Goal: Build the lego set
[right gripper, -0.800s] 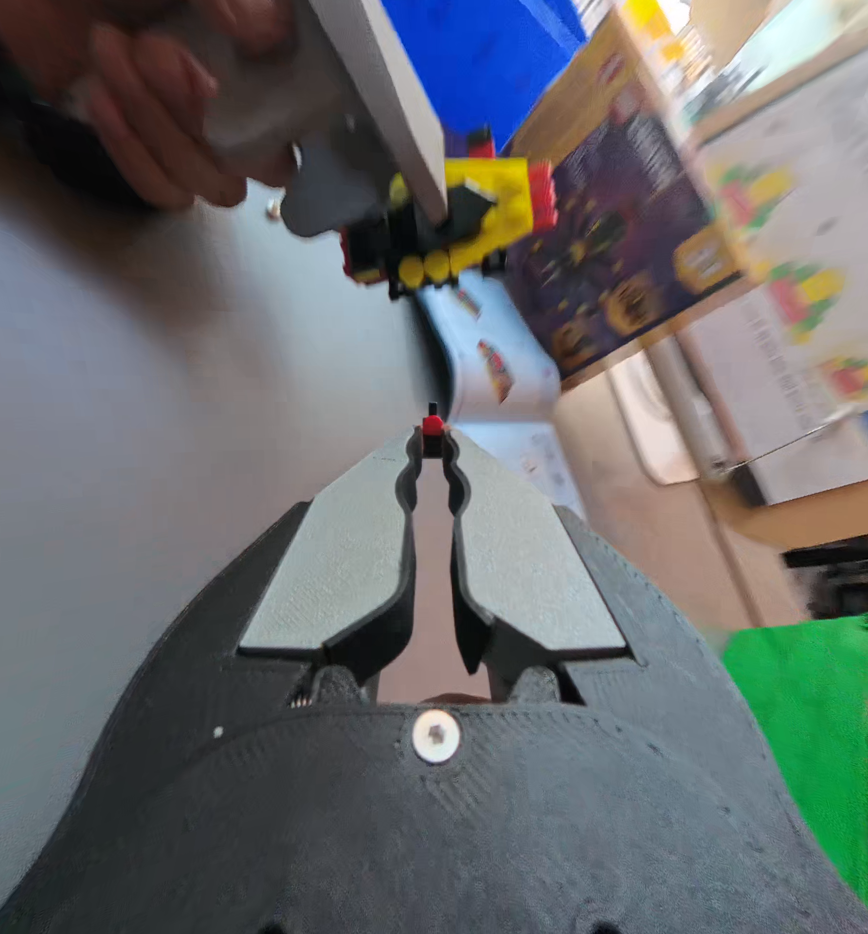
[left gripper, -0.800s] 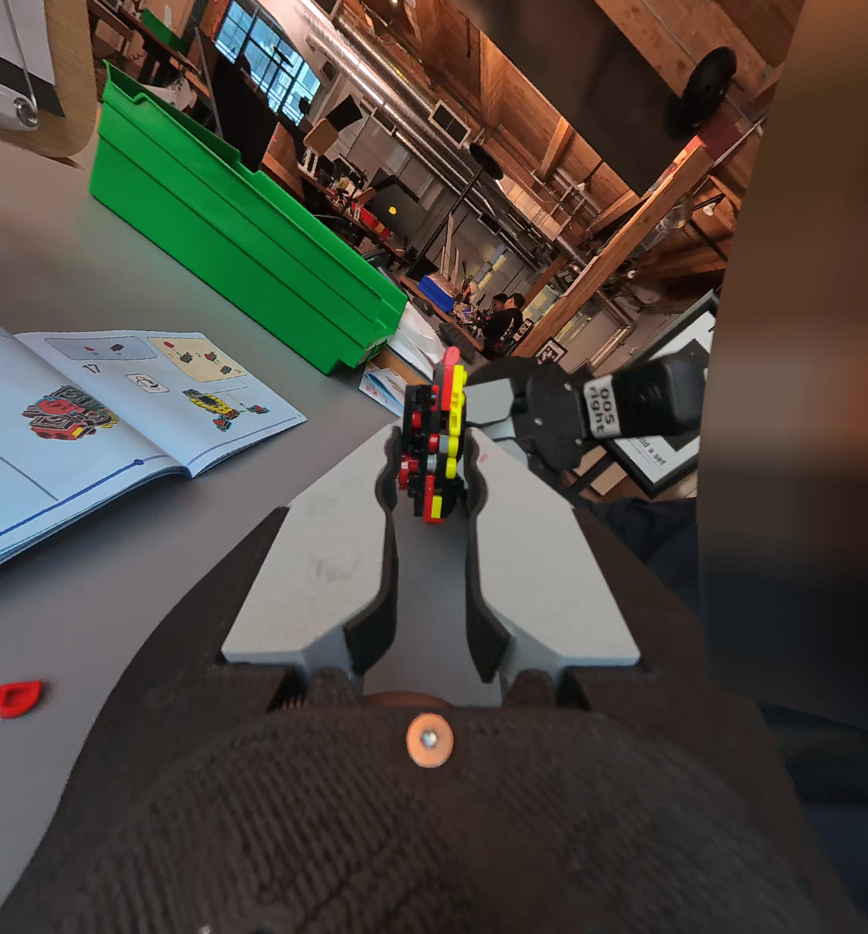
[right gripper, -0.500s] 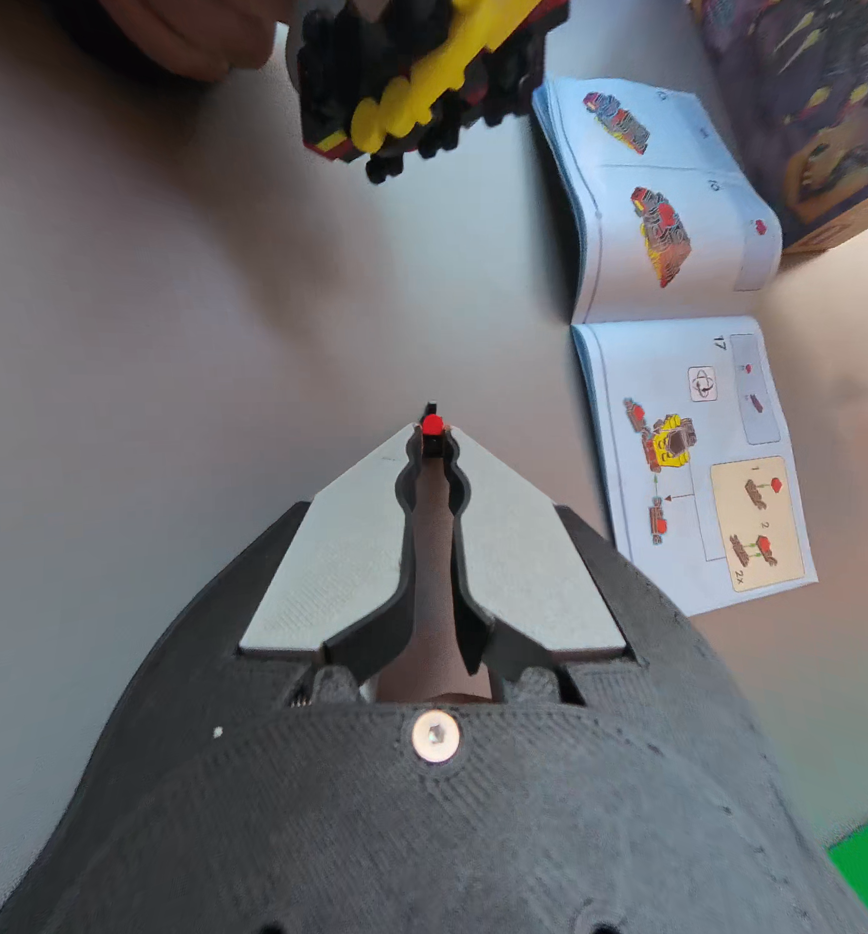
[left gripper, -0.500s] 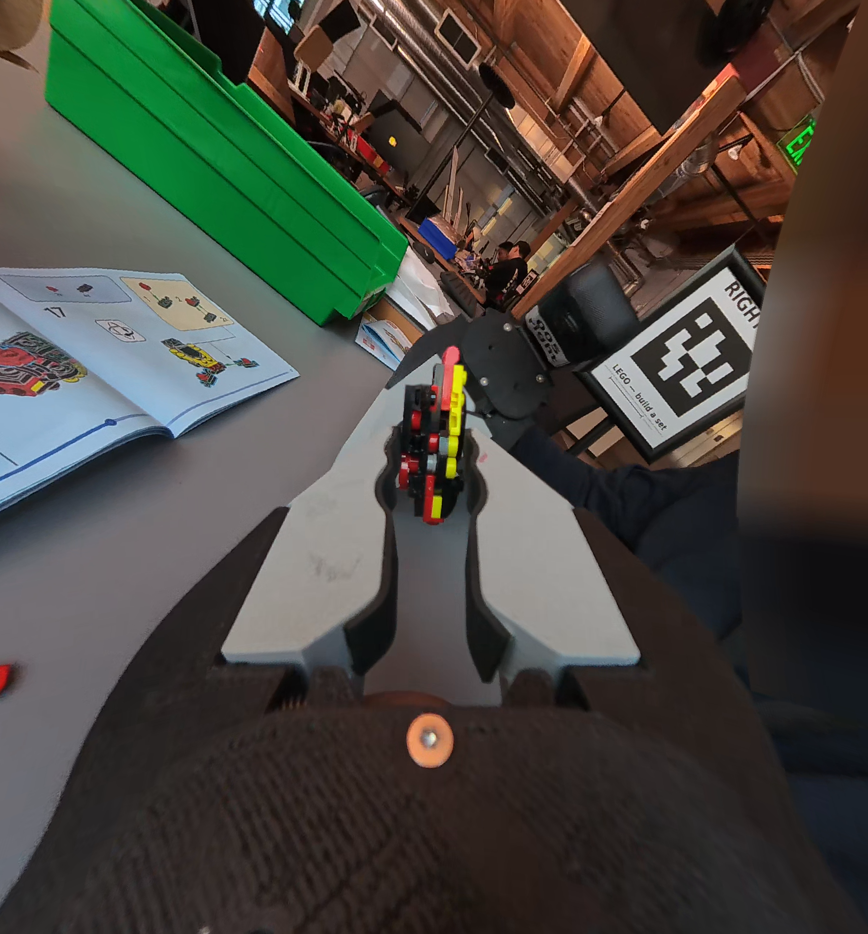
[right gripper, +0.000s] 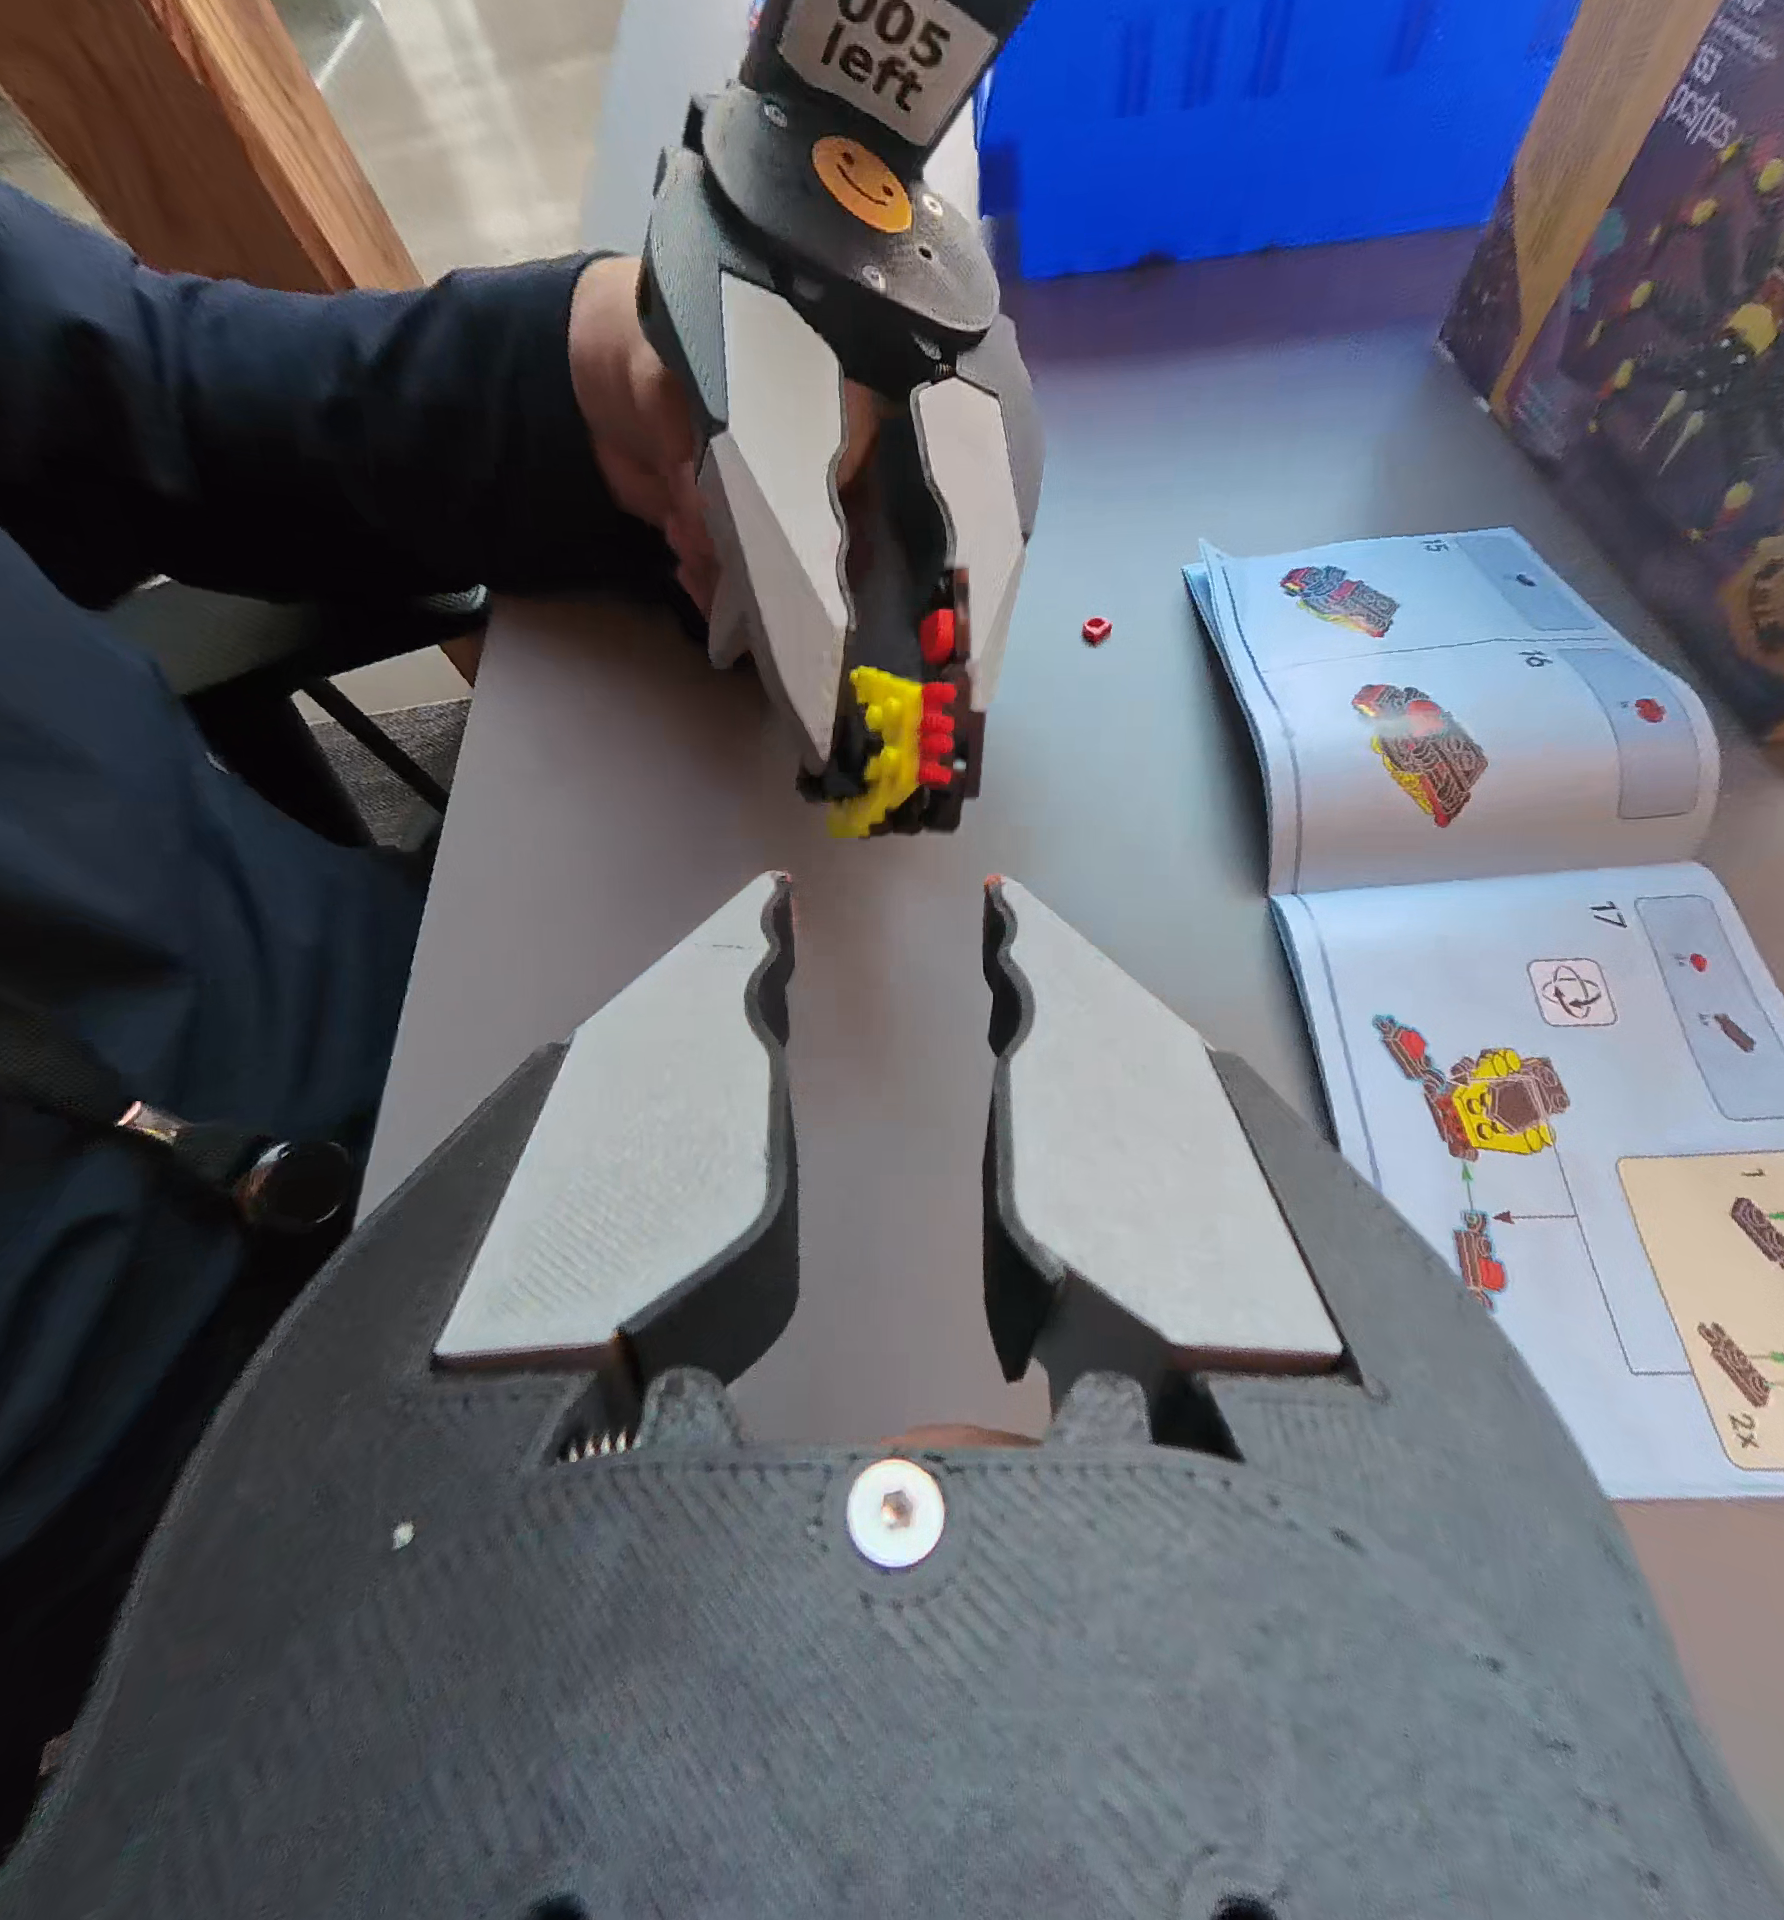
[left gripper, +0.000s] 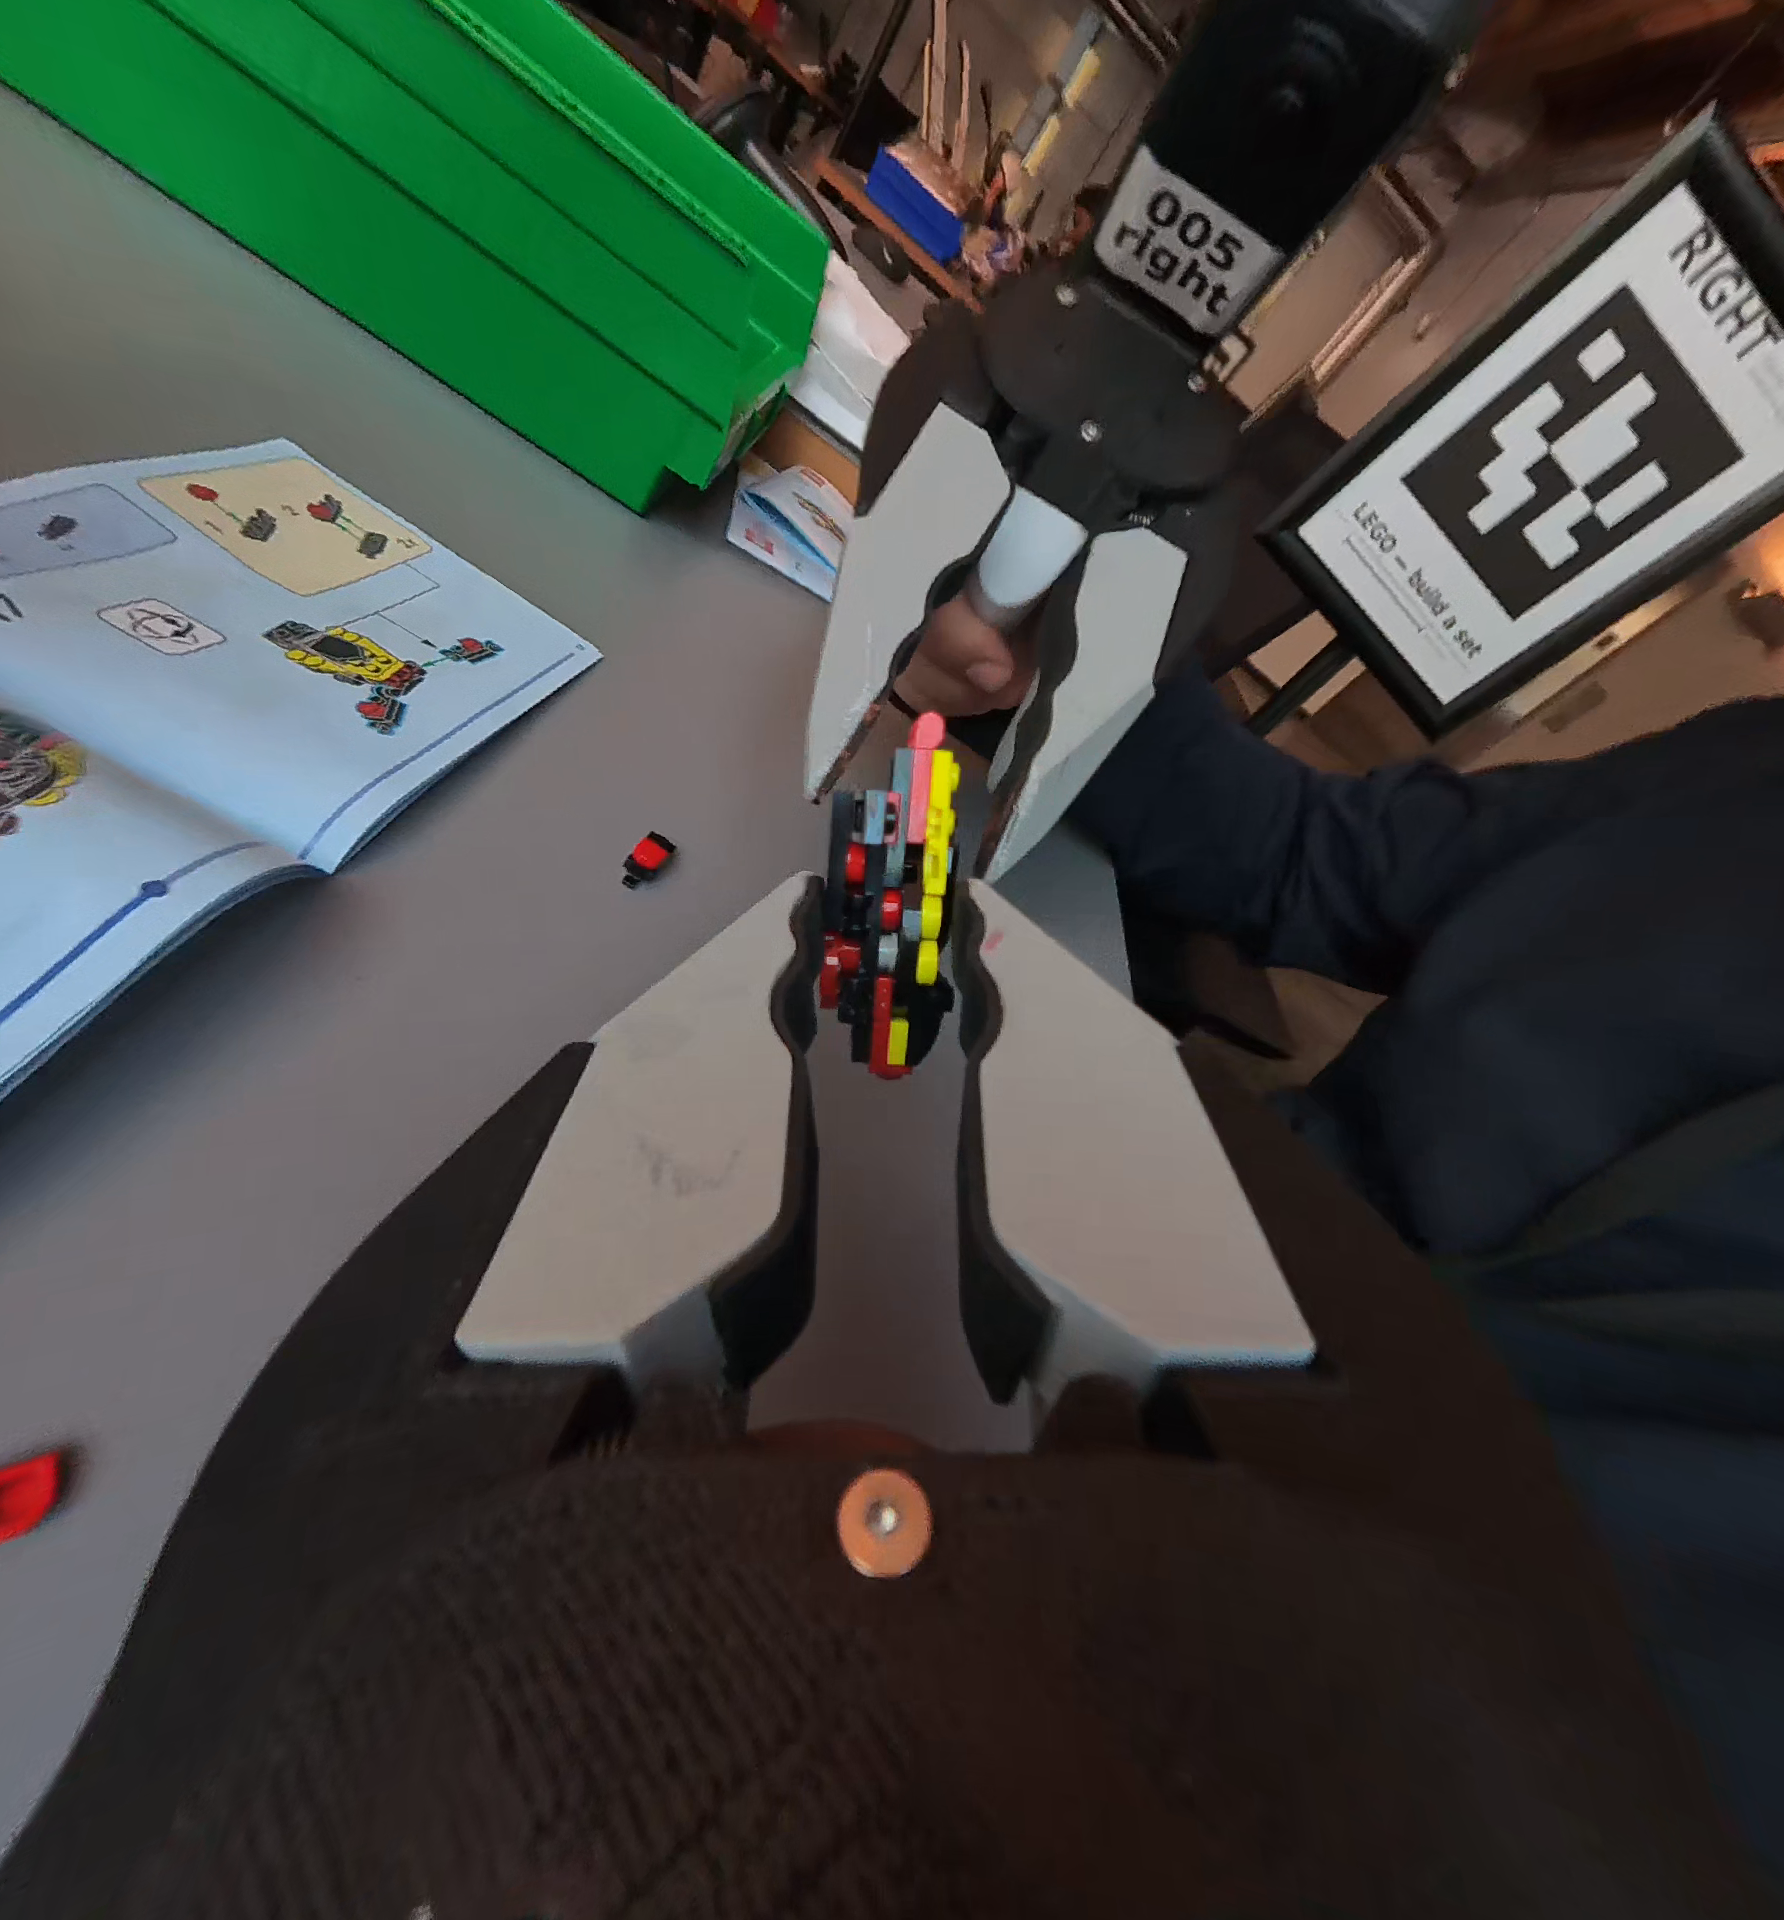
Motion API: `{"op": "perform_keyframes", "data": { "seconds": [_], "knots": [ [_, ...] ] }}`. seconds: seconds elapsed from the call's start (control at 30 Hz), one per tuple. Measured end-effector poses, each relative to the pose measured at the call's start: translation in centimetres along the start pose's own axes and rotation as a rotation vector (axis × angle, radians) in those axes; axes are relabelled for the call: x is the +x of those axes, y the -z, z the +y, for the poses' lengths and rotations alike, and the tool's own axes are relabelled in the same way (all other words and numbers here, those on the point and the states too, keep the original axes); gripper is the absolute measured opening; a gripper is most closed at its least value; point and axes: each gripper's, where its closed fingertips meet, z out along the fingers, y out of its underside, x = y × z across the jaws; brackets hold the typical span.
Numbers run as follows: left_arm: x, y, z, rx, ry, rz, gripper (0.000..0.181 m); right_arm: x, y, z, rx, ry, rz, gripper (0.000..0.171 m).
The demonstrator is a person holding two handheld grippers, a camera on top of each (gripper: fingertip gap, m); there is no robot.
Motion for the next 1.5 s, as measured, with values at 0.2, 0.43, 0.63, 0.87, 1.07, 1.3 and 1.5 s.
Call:
{"op": "perform_keyframes", "data": {
  "seconds": [0.2,0.43,0.63,0.87,1.07,1.3,1.5],
  "knots": [
    [0.7,-0.9,1.3,-0.113,0.009,0.083,0.021,-0.7,-0.5,-0.4,-0.004,-0.087,-0.113,0.026],
    [-0.3,-1.6,1.8,-0.203,-0.022,0.050,0.024,0.0,-1.2,0.6,-0.033,-0.135,-0.152,0.021],
    [-0.3,-1.6,-1.8,-0.011,0.021,0.092,0.043,2.4,1.4,-1.7,0.191,-0.250,-0.095,0.020],
    [-1.1,-2.7,-3.6,0.058,-0.022,0.085,0.019,4.3,4.2,-3.0,0.376,-0.324,-0.040,0.020],
    [-1.8,-3.0,-4.4,0.091,-0.030,0.071,0.017,5.0,4.8,-2.9,0.413,-0.374,-0.040,0.020],
    [-2.3,-0.7,-7.6,0.312,0.043,0.078,0.004,4.4,3.6,-2.5,0.407,-0.436,-0.114,0.019],
    [-2.5,0.7,-7.9,0.244,-0.235,-0.134,0.056,3.9,3.9,-3.1,0.467,-0.589,-0.286,0.018]
  ]
}}
